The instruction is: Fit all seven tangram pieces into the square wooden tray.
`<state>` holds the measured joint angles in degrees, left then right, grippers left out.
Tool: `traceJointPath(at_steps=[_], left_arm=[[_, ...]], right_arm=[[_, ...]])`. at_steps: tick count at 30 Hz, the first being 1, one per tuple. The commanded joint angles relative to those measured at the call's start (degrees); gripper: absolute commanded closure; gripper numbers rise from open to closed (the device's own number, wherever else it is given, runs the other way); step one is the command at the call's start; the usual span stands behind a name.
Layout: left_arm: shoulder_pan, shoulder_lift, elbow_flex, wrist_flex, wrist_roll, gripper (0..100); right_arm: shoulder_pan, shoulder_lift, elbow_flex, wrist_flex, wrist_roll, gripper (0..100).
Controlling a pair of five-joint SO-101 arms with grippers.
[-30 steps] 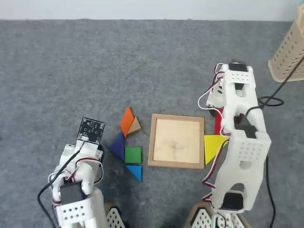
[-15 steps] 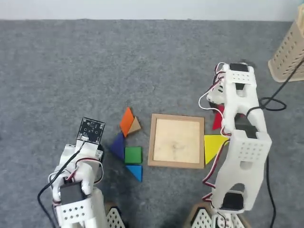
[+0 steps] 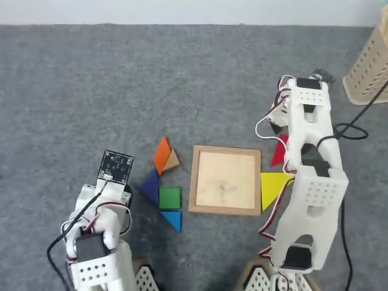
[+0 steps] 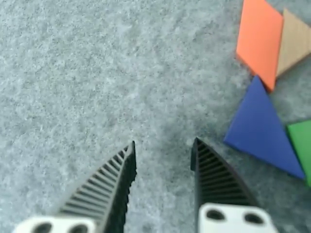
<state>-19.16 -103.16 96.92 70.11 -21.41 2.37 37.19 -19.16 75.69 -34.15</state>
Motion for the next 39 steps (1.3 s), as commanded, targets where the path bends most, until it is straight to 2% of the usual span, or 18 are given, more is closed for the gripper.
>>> traceJointPath(at_steps=[1,13,21,26,30,39], left_arm=[[-0.18,-1.14,-0.31,0.18,-0.44,82],[-0.18,-1.14,-0.31,0.18,-0.44,82],[-0.18,-1.14,-0.31,0.18,-0.44,82],[-0.18,-1.14,-0.31,0.18,-0.44,82],[-0.18,-1.14,-0.31,0.18,-0.44,82],[-0.18,-1.14,-0.31,0.18,-0.44,82]], right_arm=[[1.19,-0.66,-3.25,-0.84,-0.7,67.6],[1.36,4.7,-3.52,-0.4,-0.44,68.2],[3.56,4.53,-3.52,-0.22,-0.18,81.6],[4.0,2.42,-4.13,1.63,5.45,86.4],[4.0,-1.36,-3.78,2.24,12.75,89.9],[3.82,-7.96,-3.43,5.23,18.37,90.0]])
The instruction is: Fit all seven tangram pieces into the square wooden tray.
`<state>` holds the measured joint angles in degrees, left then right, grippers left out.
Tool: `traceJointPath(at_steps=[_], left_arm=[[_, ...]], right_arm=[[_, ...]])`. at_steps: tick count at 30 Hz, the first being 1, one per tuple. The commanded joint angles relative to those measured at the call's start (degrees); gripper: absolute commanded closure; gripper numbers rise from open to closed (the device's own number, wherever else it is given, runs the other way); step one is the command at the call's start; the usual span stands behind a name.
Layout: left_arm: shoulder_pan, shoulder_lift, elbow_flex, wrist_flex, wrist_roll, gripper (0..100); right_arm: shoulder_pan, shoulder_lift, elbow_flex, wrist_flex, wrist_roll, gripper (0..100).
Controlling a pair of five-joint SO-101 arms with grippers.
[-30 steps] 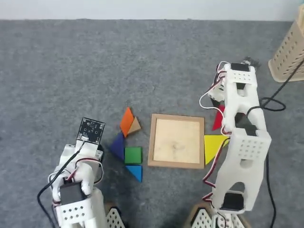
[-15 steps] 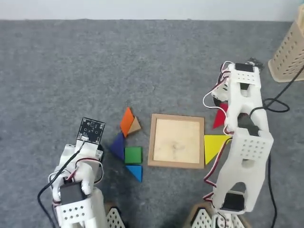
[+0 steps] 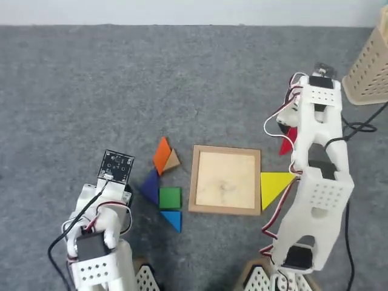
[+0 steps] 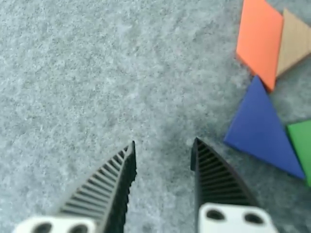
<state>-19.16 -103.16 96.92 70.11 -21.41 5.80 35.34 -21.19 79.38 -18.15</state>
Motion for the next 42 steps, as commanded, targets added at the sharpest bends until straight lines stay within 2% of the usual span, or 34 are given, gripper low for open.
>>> traceJointPath(at_steps=[1,8,12,14,18,22,32,42], left_arm=[[-0.18,-1.14,-0.31,0.18,-0.44,82],[-0.18,-1.14,-0.31,0.18,-0.44,82],[-0.18,-1.14,-0.31,0.18,-0.44,82],[-0.18,-1.14,-0.31,0.18,-0.44,82],[-0.18,-1.14,-0.31,0.18,-0.44,82],[-0.18,-1.14,-0.31,0.18,-0.44,82],[-0.18,-1.14,-0.4,0.18,-0.44,82],[-0.18,-1.14,-0.4,0.18,-0.44,82]], right_arm=[[0.4,-6.9,-1.41,2.15,2.99,90.0],[0.92,-9.19,-1.32,3.56,3.52,90.5],[0.66,-8.4,0.35,1.45,3.69,94.6],[0.22,-8.84,0.09,-0.48,3.78,91.7],[-0.75,-7.25,-4.13,-2.51,2.37,79.2],[-1.19,-2.77,-8.0,-2.86,-2.02,78.6],[-1.45,10.42,-14.15,-1.8,-1.93,73.5],[-0.75,12.44,-13.27,2.51,-1.93,73.4]])
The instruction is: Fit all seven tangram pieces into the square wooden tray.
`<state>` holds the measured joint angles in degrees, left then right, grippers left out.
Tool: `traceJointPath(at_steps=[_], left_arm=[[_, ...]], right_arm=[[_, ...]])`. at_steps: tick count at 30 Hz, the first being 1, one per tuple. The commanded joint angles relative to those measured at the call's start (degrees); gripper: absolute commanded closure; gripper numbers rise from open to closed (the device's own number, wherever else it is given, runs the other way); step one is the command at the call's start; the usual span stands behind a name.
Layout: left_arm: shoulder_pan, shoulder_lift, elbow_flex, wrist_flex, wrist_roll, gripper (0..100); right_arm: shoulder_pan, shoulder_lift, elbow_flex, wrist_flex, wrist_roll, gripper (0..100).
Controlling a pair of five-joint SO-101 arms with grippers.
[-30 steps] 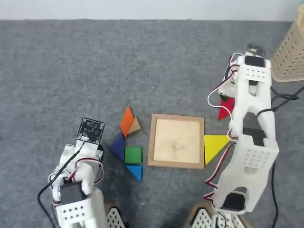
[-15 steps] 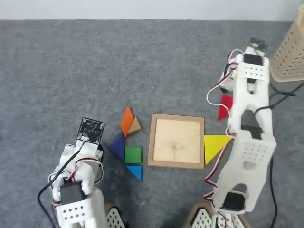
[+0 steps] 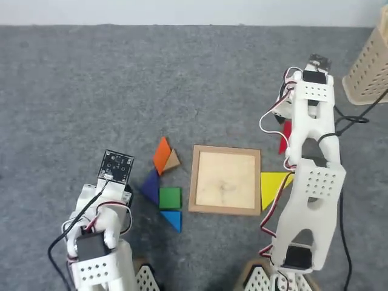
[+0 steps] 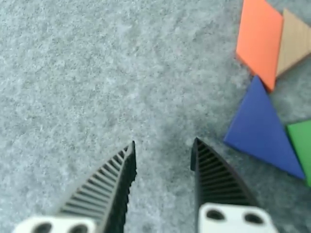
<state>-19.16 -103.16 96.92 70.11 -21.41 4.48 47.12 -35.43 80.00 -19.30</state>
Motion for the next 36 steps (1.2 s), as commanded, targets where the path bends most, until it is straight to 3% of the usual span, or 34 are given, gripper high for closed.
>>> traceJointPath(at_steps=[1,15,26,36], left_arm=[[-0.18,-1.14,-0.4,0.18,-0.44,82],[-0.18,-1.14,-0.4,0.18,-0.44,83],[-0.18,-1.14,-0.4,0.18,-0.44,83],[-0.18,-1.14,-0.4,0.18,-0.44,83]], right_arm=[[0.84,1.19,1.41,2.15,-0.88,73.4],[3.03,2.59,1.67,7.69,-1.14,74.3],[3.47,1.54,1.41,7.43,0.26,99.1],[2.95,-6.81,1.85,11.82,5.89,99.3]])
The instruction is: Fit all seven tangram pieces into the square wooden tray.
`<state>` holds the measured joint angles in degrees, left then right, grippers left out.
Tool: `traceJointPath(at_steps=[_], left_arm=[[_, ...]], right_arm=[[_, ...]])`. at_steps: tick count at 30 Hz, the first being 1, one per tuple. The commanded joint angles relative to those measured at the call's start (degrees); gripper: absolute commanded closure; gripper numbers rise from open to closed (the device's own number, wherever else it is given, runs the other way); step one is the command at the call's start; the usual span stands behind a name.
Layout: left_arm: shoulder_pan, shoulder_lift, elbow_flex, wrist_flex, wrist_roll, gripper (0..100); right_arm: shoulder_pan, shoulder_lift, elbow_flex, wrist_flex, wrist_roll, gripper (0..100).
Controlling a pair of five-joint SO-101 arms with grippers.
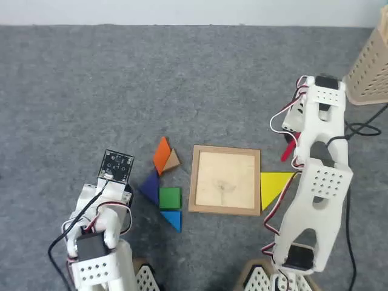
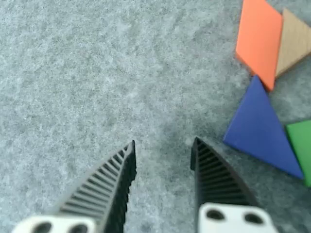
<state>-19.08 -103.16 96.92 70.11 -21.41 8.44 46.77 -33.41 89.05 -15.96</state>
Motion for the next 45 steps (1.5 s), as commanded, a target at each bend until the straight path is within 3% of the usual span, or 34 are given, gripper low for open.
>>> traceJointPath(at_steps=[1,6,11,14,18,21,24,34,40,45], left_arm=[[-0.26,-1.14,-0.4,0.18,-0.44,83],[-0.26,-1.14,-0.4,0.18,-0.44,83],[-0.26,-1.14,-0.4,0.18,-0.44,83],[-0.26,-1.14,-0.4,0.18,-0.44,83],[-0.26,-1.14,-0.4,0.18,-0.44,82],[-0.26,-1.14,-0.4,0.18,-0.44,82],[-0.26,-1.14,-0.4,0.18,-0.44,82],[-0.26,-1.14,-0.4,0.18,-0.44,82],[-0.26,-1.14,-0.4,0.18,-0.44,82],[-0.26,-1.14,-0.4,0.18,-0.44,82]], right_arm=[[-1.36,-7.52,-0.18,3.65,3.25,99.3],[-5.14,-14.73,3.34,5.49,5.54,99.3],[-12.88,-27.91,19.52,-2.15,10.29,99.3],[-19.03,-37.93,32.26,-9.71,17.32,99.3],[-27.82,-48.31,45.63,-19.82,32.53,99.3],[-32.84,-51.65,50.73,-25.45,41.23,99.3],[-36.0,-51.03,51.34,-27.56,45.01,99.3],[-33.1,-43.74,50.29,-24.22,68.4,98.0],[-33.01,-41.01,50.02,-20.7,75.78,91.0],[-32.75,-40.92,49.93,-20.09,75.6,90.6]])
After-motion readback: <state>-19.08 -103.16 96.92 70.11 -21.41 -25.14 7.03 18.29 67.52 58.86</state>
